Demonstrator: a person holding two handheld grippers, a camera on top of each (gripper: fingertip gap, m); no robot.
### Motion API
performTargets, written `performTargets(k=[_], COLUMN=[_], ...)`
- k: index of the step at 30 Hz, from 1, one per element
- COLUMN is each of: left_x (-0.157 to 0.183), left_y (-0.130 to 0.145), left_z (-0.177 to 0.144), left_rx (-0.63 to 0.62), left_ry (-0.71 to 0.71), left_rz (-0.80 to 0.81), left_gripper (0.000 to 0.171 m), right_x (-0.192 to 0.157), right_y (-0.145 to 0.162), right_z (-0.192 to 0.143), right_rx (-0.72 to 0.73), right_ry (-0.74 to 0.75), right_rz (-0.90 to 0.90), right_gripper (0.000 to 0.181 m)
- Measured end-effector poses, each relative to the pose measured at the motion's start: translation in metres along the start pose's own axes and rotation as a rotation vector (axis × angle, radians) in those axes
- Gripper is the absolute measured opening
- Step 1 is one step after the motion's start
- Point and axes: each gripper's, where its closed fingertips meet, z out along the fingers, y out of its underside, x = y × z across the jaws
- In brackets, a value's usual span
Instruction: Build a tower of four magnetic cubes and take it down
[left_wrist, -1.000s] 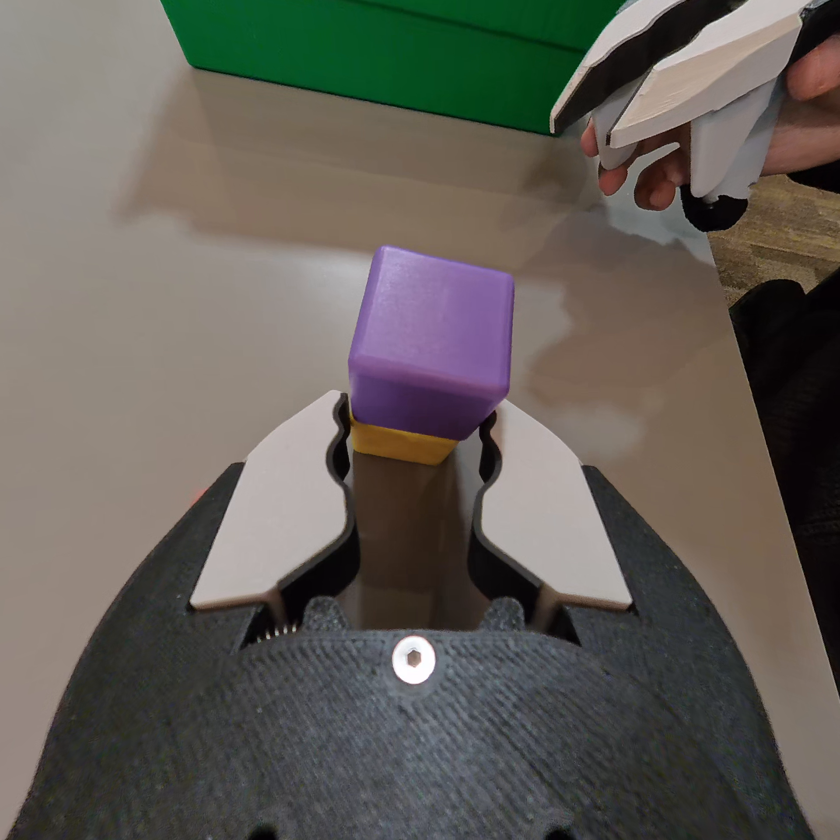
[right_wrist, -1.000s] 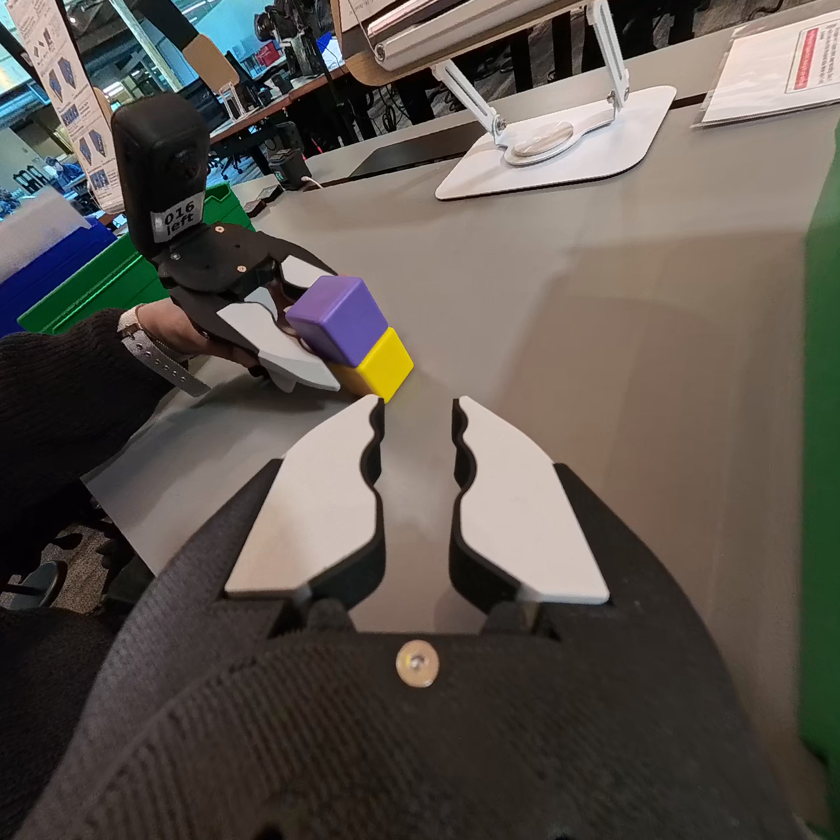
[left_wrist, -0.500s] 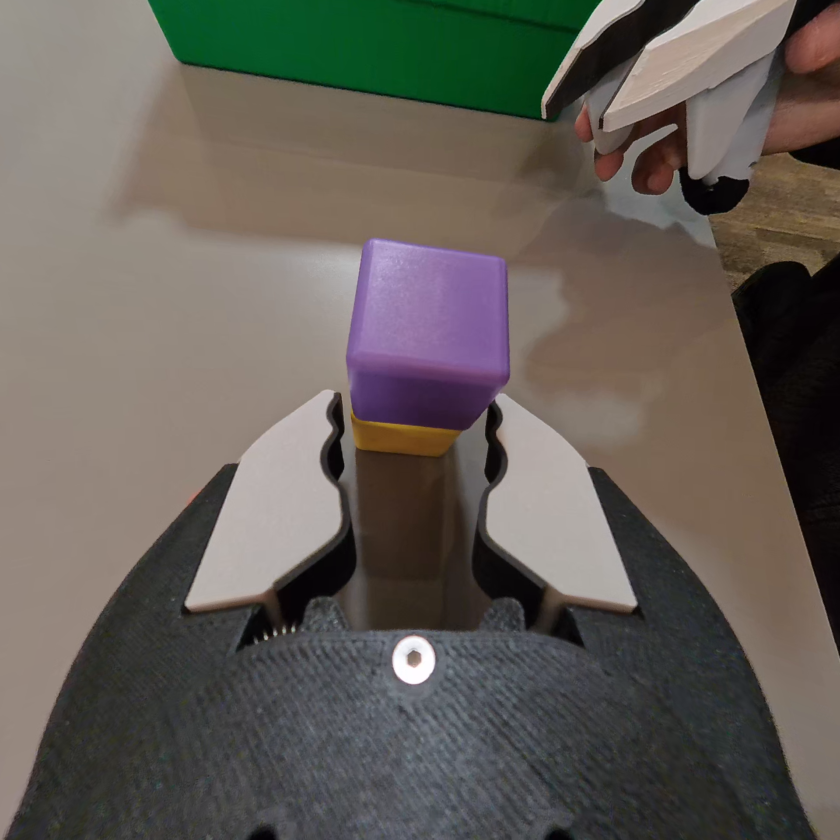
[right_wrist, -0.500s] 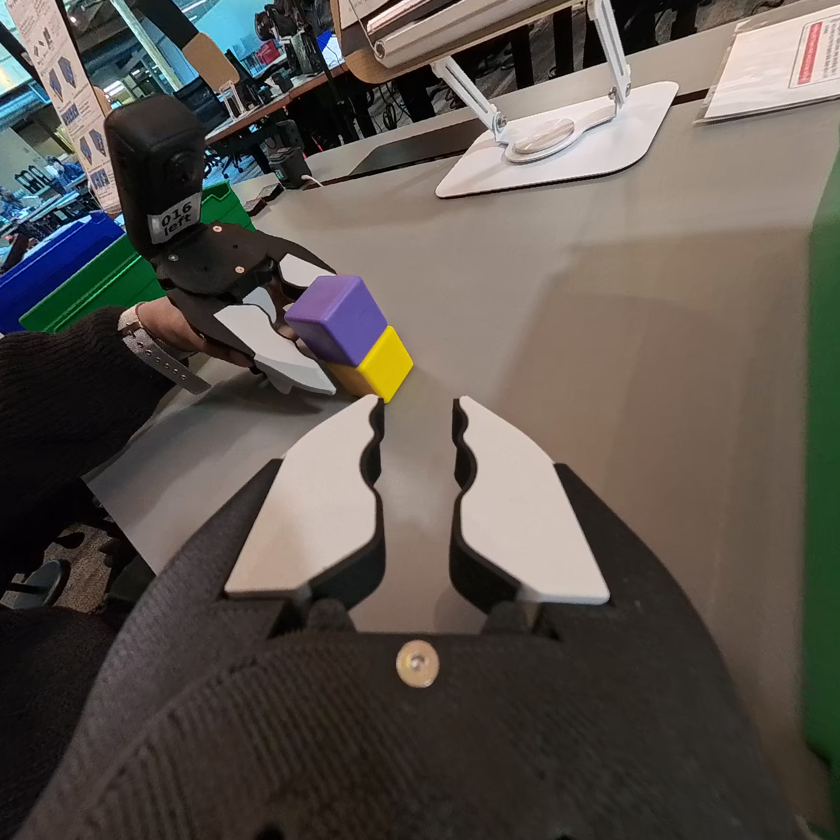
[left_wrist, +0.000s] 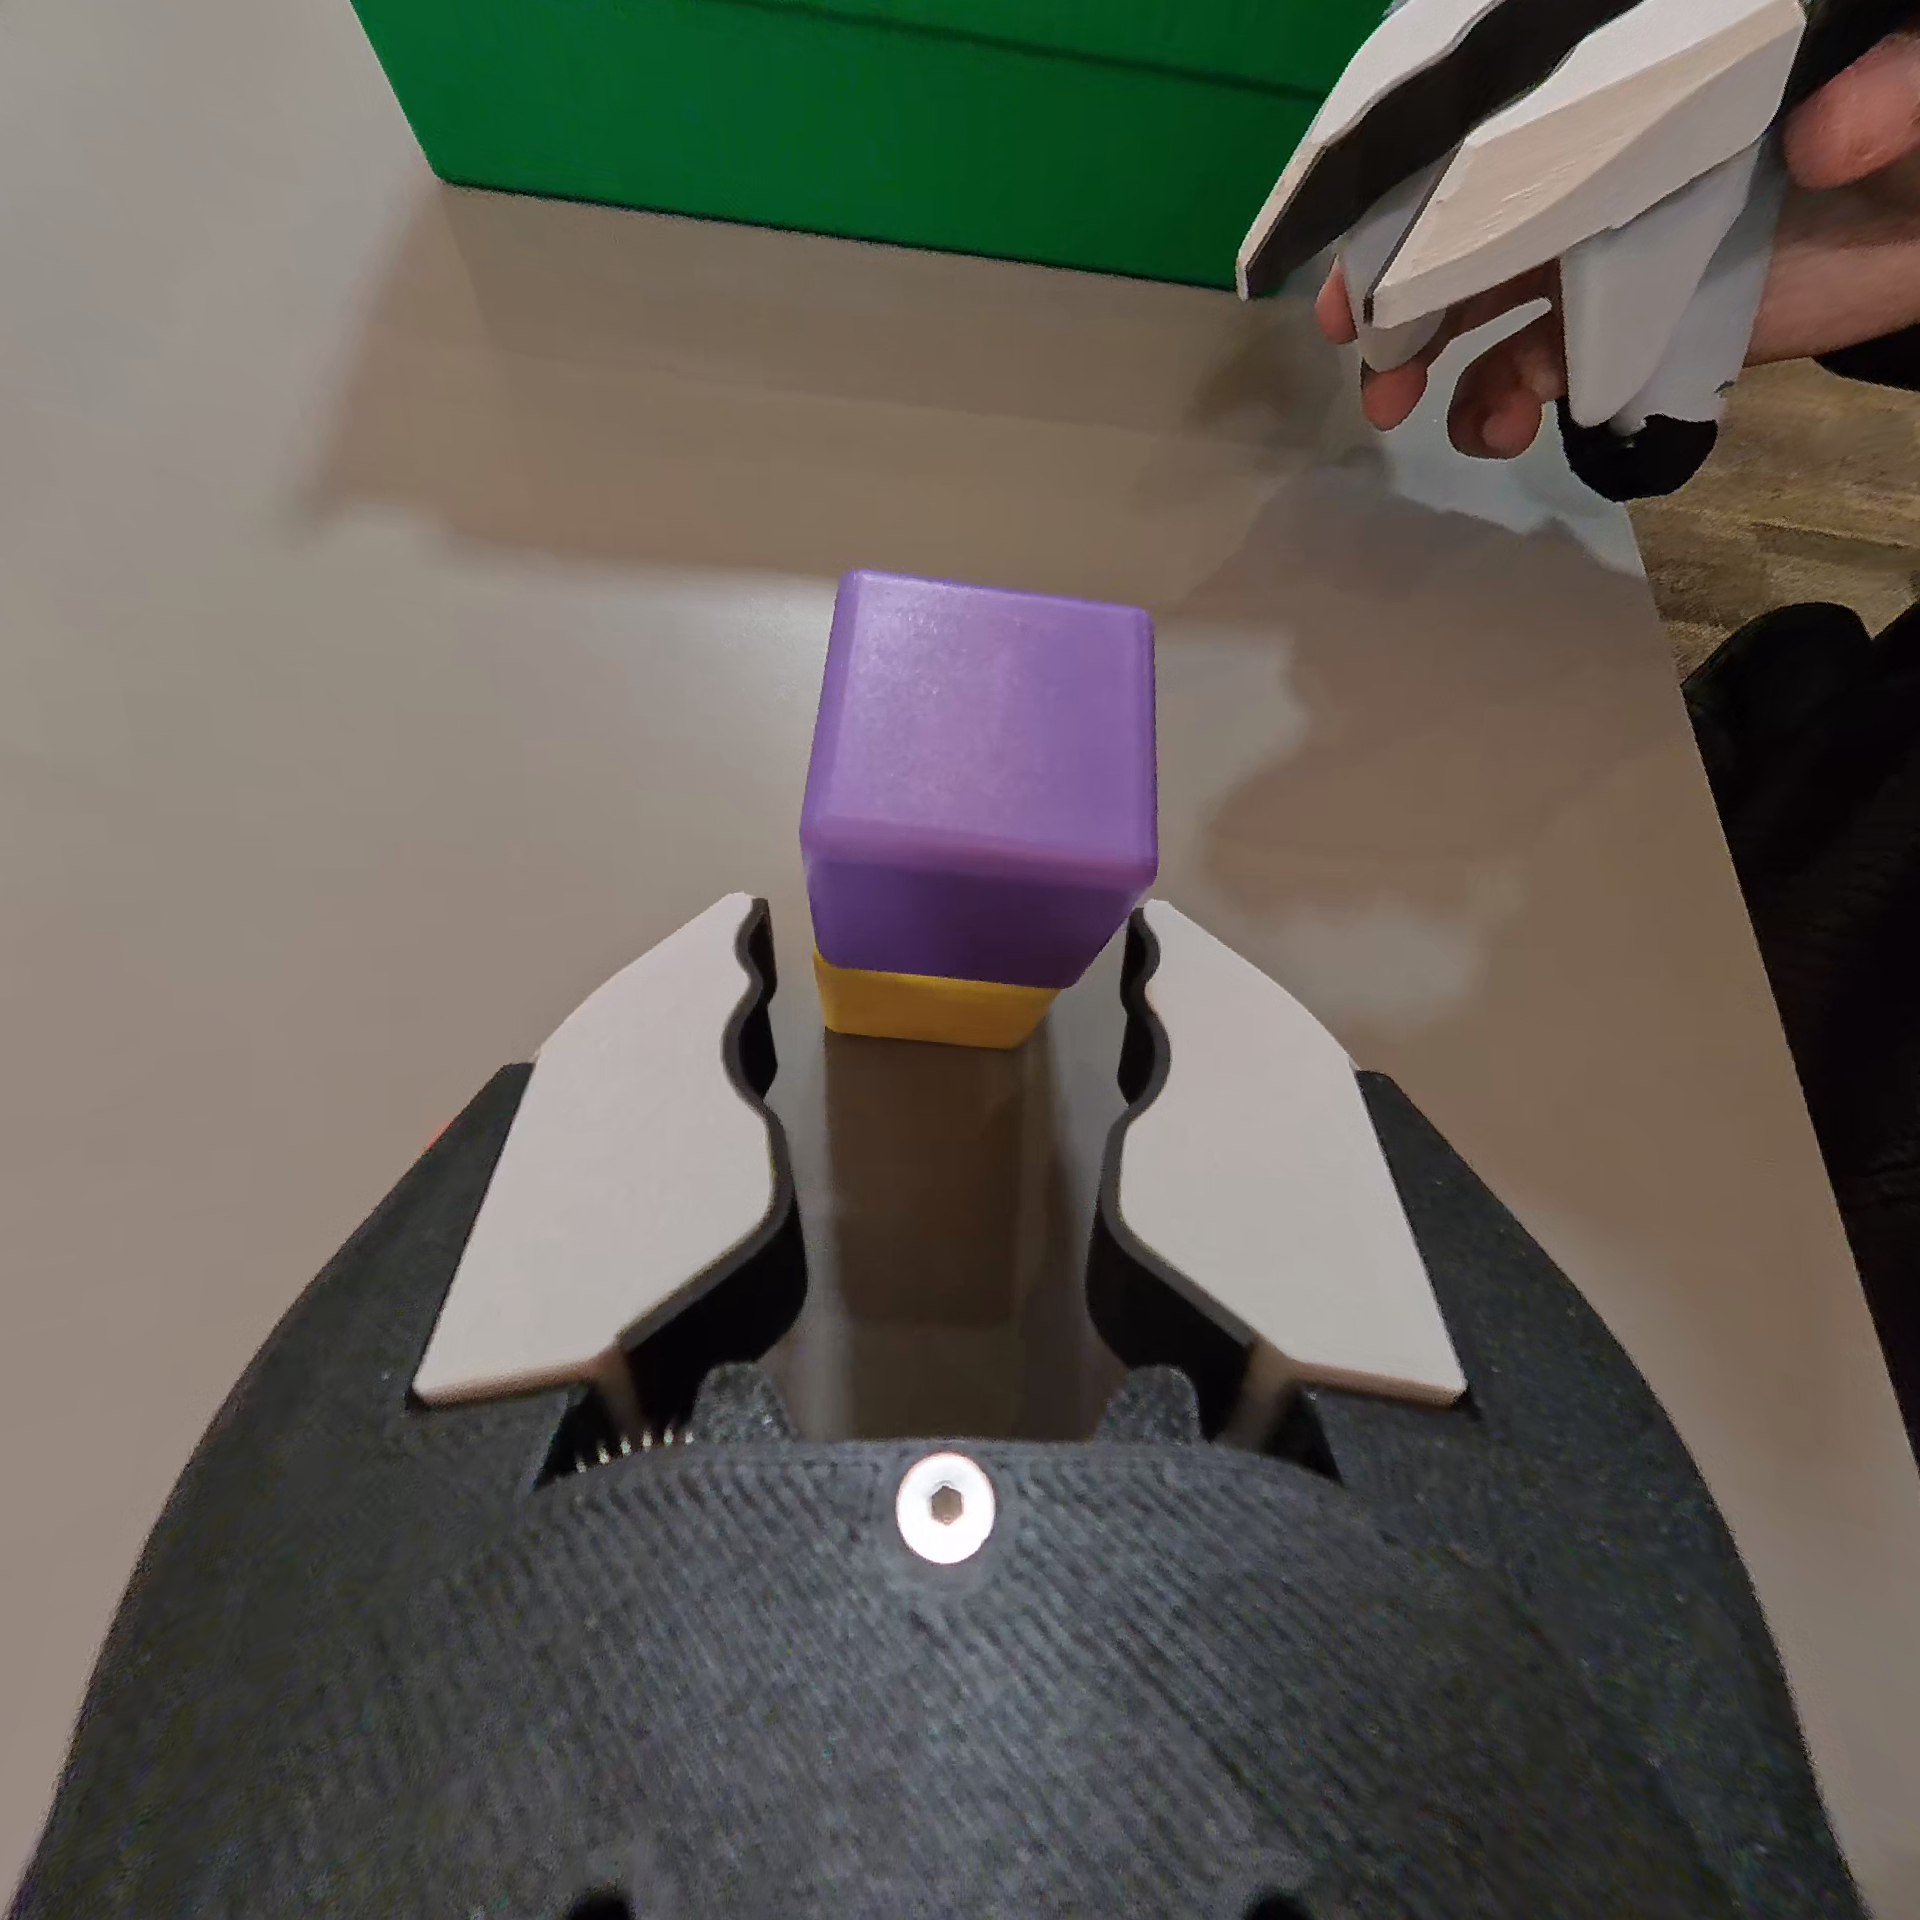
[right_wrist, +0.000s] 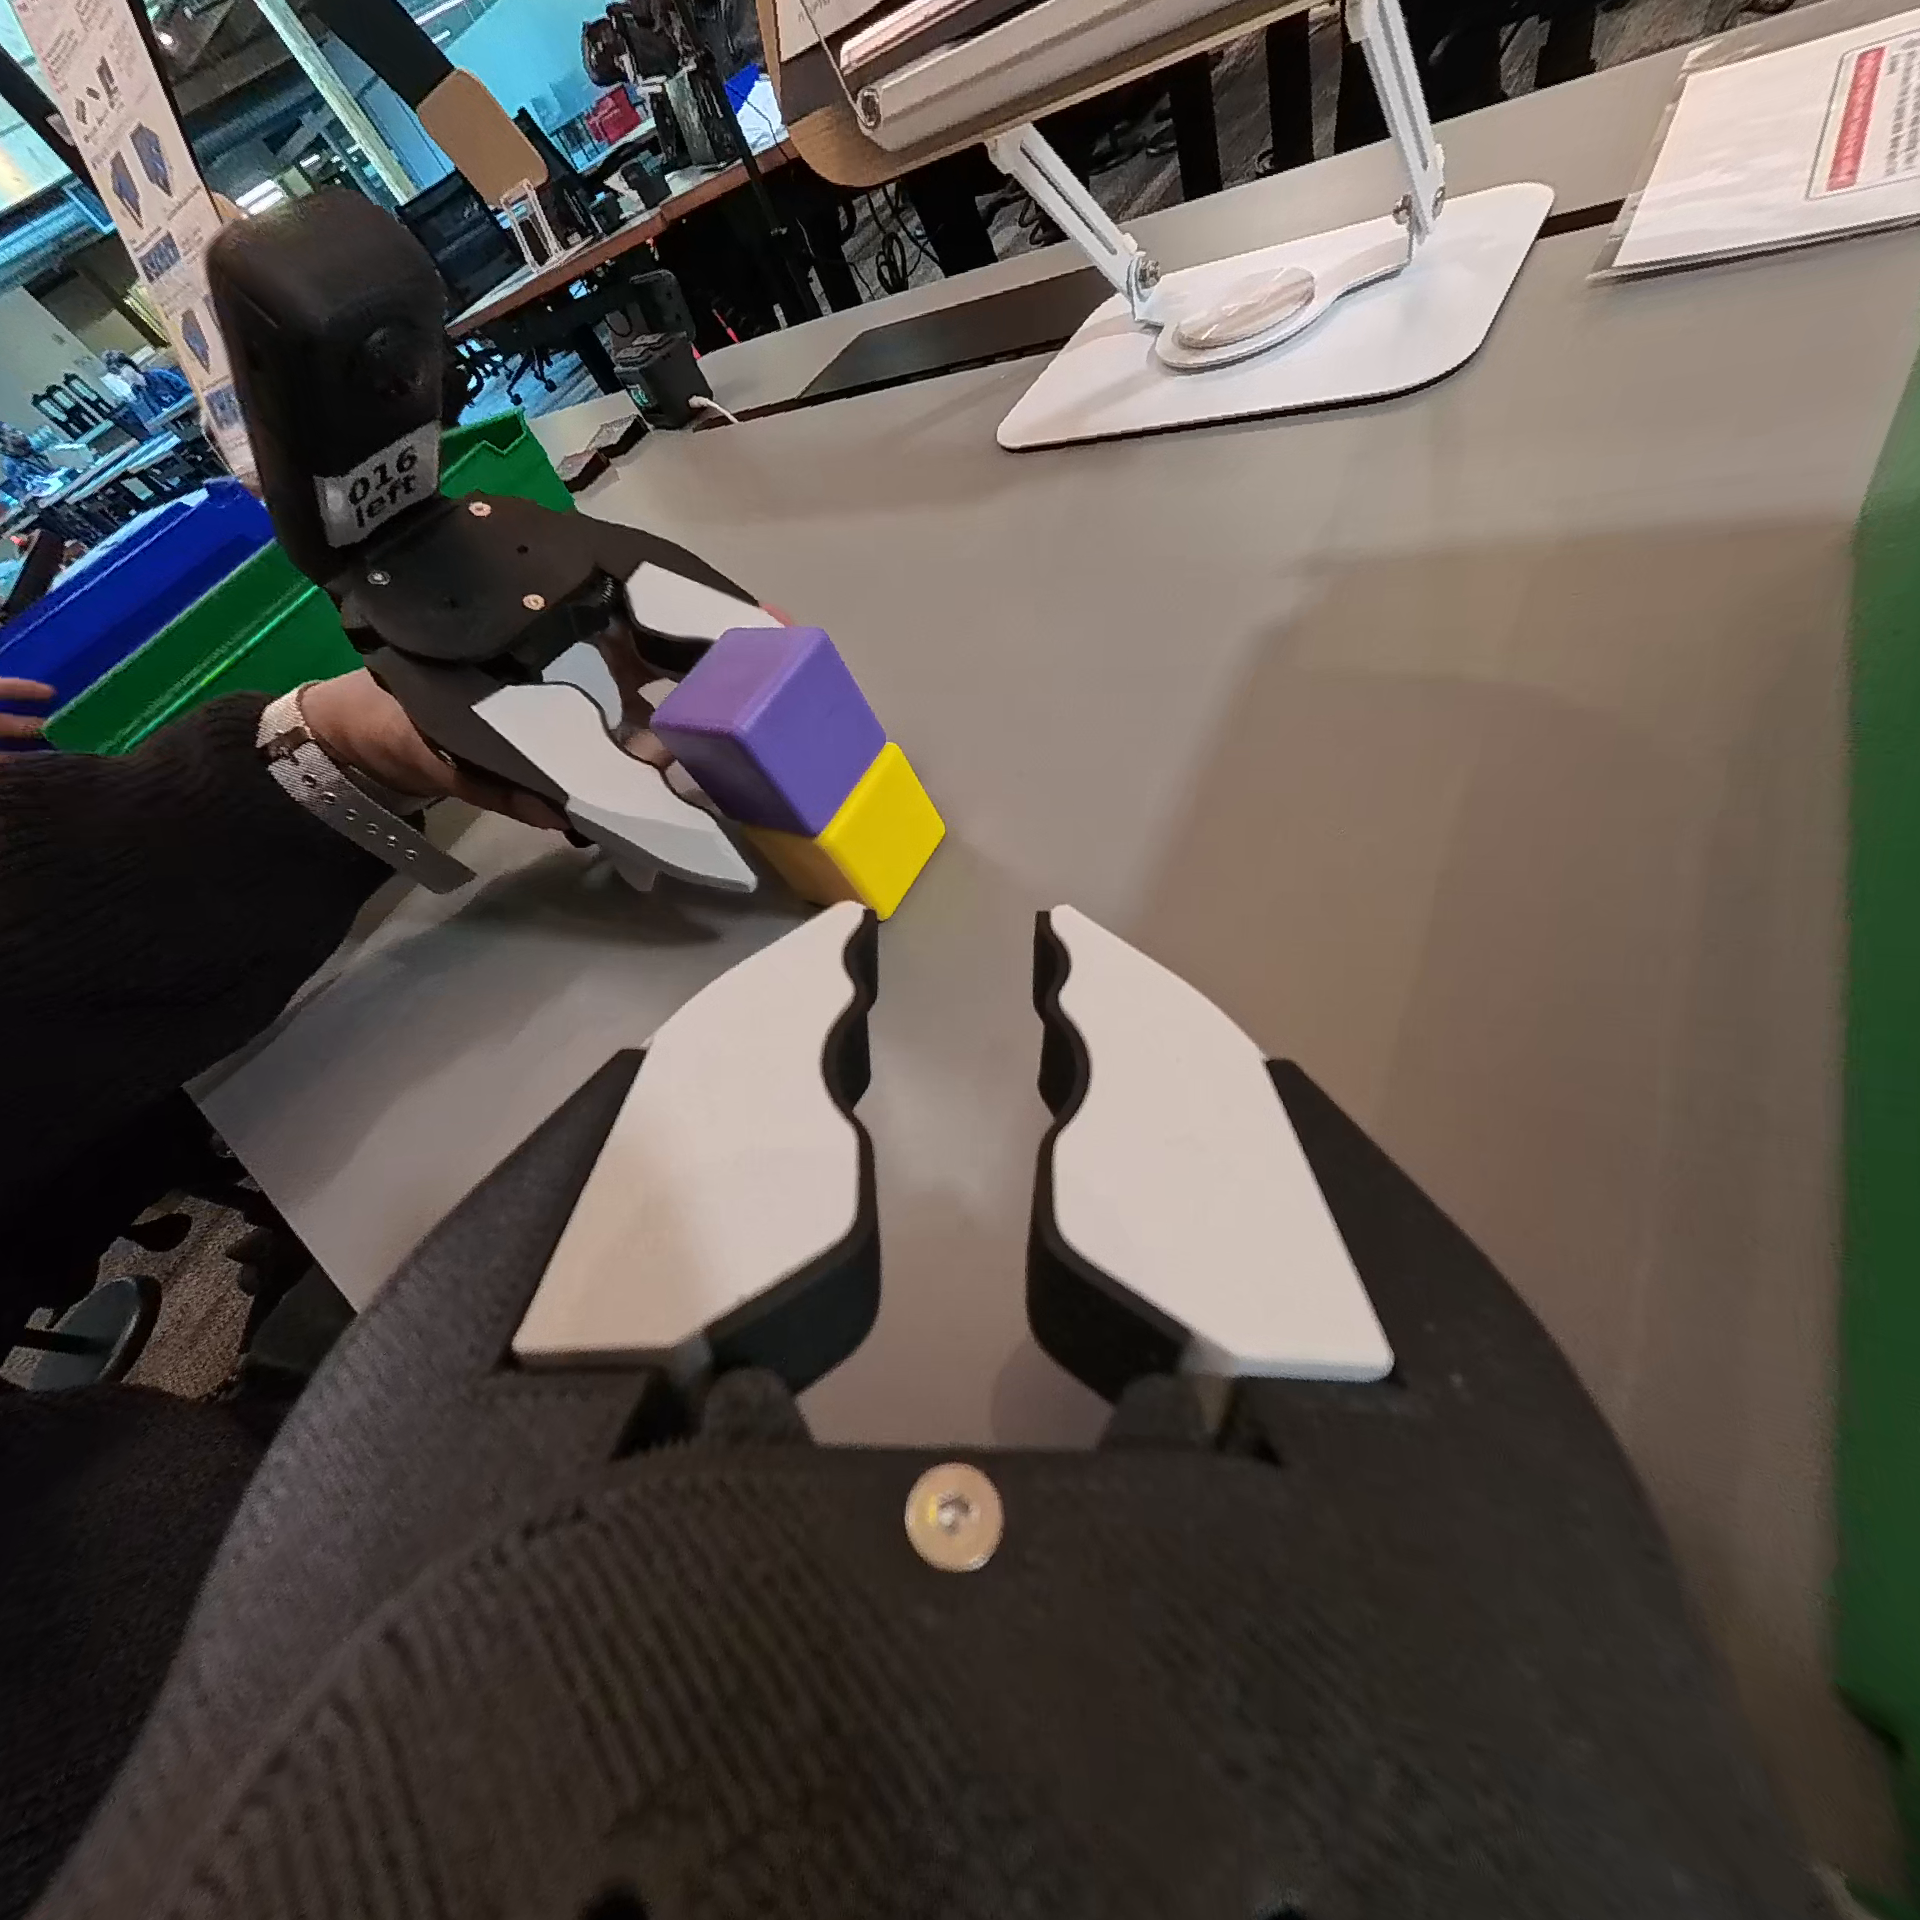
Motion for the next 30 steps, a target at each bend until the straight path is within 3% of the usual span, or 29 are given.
performTargets(k=[4, 8, 11, 14, 16, 18, 21, 24, 26, 30], left_x=[0.001, 0.001, 0.0, -0.019, -0.036, -0.048, -0.053, -0.056, -0.057, -0.054], left_y=[-0.008, -0.015, -0.021, -0.009, 0.016, 0.058, 0.136, 0.197, 0.233, 0.273], left_z=[-0.011, -0.047, -0.097, -0.175, -0.243, -0.309, -0.375, -0.399, -0.402, -0.402], left_rx=[0.018, 0.065, 0.153, 0.197, 0.203, 0.159, 0.085, 0.077, 0.003, -0.17], left_ry=[-0.035, -0.161, -0.316, -0.607, -0.865, -1.099, -1.273, -1.331, -1.384, -1.484], left_rz=[-0.017, -0.089, -0.168, -0.26, -0.342, -0.454, -0.752, -0.975, -1.087, -1.209], left_gripper=[0.069, 0.073, 0.072, 0.072, 0.072, 0.071, 0.076, 0.079, 0.079, 0.08], right_x=[0.001, 0.001, 0.002, 0.001, 0.0, -0.001, -0.001, -0.005, -0.006, -0.003], right_y=[-0.001, -0.001, -0.002, -0.002, -0.003, -0.001, 0.002, 0.004, 0.005, 0.002], right_z=[0.0, -0.001, 0.0, 0.0, 0.0, 0.002, 0.004, 0.005, 0.005, 0.004], right_rx=[0.003, 0.006, 0.009, 0.014, 0.016, 0.009, -0.014, -0.027, -0.027, -0.016], right_ry=[0.005, 0.005, 0.006, 0.0, -0.006, -0.005, 0.023, 0.033, 0.033, 0.035], right_rz=[-0.002, 0.004, 0.012, 0.031, 0.043, 0.042, -0.028, -0.083, -0.092, -0.069], right_gripper=[0.029, 0.029, 0.029, 0.029, 0.029, 0.03, 0.03, 0.03, 0.029, 0.029])
